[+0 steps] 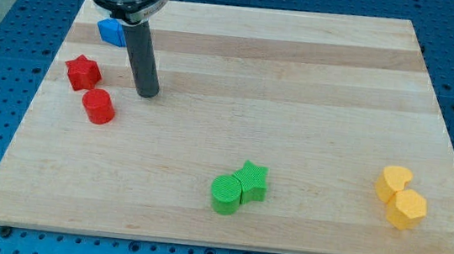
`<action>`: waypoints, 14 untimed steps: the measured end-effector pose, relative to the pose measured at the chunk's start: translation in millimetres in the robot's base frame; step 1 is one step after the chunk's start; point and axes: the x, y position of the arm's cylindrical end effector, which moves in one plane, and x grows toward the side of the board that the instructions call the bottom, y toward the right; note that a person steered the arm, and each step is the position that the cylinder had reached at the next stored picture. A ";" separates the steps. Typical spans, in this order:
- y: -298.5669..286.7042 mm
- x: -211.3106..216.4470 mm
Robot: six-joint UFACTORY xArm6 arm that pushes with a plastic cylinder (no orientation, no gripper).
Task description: Move both the red blocks vertical to the blue cube
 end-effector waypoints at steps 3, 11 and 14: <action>-15.5 82.1; -131.3 -18.4; -52.8 1.6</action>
